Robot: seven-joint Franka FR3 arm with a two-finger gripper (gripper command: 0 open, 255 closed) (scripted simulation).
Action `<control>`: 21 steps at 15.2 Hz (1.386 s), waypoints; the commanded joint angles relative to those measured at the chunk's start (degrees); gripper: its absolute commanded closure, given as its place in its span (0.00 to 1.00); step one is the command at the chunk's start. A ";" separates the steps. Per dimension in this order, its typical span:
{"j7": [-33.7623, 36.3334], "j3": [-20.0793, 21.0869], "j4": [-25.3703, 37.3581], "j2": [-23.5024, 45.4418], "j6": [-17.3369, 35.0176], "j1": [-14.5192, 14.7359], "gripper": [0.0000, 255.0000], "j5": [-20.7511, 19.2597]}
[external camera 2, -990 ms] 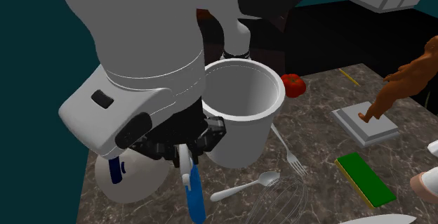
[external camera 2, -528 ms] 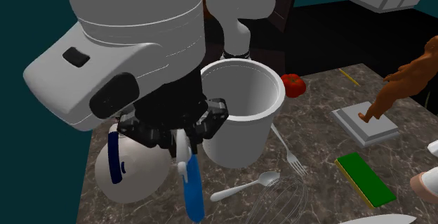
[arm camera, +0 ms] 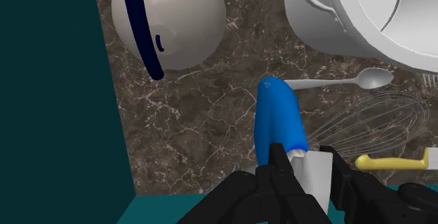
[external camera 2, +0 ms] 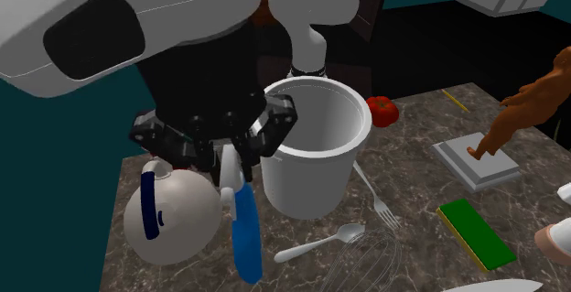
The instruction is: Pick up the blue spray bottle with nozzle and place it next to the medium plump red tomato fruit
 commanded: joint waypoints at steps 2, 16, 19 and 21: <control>0.06 0.01 2.50 0.18 -2.34 0.01 1.00 0.00; 12.45 6.07 -14.84 -20.53 -5.65 6.34 1.00 -0.58; 15.54 7.94 -16.98 -24.25 -7.20 7.64 1.00 -0.03; 17.65 9.25 -18.06 -26.51 -8.35 8.52 1.00 0.47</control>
